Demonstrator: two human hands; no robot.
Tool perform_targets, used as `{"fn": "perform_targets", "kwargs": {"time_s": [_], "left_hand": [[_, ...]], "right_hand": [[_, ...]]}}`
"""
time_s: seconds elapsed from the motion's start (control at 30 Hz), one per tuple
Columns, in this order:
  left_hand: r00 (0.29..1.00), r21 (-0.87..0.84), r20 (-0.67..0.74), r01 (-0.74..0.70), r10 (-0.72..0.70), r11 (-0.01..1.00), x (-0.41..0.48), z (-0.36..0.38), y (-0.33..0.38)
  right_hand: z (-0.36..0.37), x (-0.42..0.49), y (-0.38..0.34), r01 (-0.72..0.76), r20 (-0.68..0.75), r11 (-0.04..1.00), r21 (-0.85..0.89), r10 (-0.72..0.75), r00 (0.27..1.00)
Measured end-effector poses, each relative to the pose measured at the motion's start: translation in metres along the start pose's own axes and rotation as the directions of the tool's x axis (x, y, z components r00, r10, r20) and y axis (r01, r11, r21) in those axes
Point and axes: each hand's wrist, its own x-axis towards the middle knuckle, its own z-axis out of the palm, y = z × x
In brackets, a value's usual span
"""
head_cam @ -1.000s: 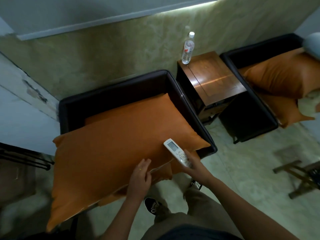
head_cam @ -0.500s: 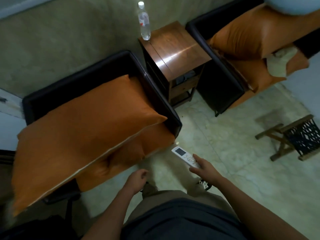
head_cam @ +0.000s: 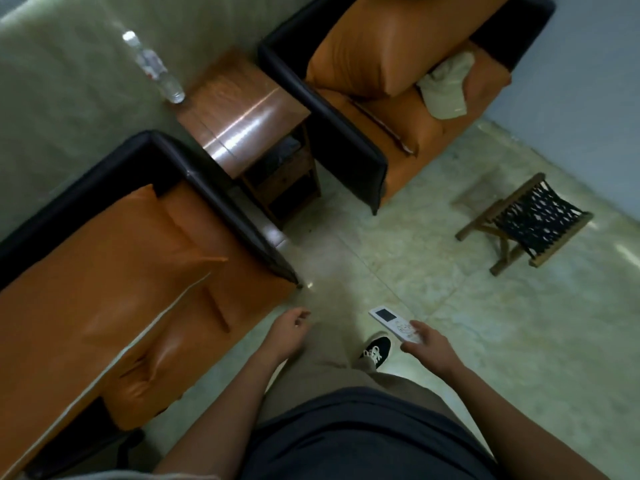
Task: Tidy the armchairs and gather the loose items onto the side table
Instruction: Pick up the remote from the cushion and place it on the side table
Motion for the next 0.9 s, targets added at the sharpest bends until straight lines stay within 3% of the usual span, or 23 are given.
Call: {"fn": "perform_targets", "kwargs": {"time_s": [0.2, 0.43, 0.53, 0.67, 0.9], "left_hand": [[0.998, 0.071, -0.057, 0.009, -0.005, 0.997, 0.055, -0.008, 0.044], [0.999, 0.083, 0.021, 0.027, -0.029, 0.996, 0.14, -0.045, 0.081], [0.998, 0.066, 0.043, 0.039, -0.042, 0.997, 0.177, -0.088, 0.1], [0.999, -0.048, -0.037, 0.007, -0.009, 0.999, 0.221, -0.161, 0.129], [0.988, -0.234, -0.149, 0.003, -0.039, 0.972, 0.27, -0.26, 0.14]], "right_hand": [[-0.03, 0.024, 0.022, -0.086, -0.017, 0.991, 0.099, 0.088, 0.996], [-0.086, 0.079, -0.043, -0.114, -0.045, 0.989, 0.092, 0.118, 0.992], [-0.111, 0.111, -0.09, -0.116, -0.077, 0.99, 0.08, 0.122, 0.989], [-0.128, 0.159, -0.173, -0.075, -0.079, 0.996, 0.051, 0.079, 0.994], [-0.138, 0.242, -0.324, 0.158, 0.047, 0.981, -0.114, -0.154, 0.987]]}}
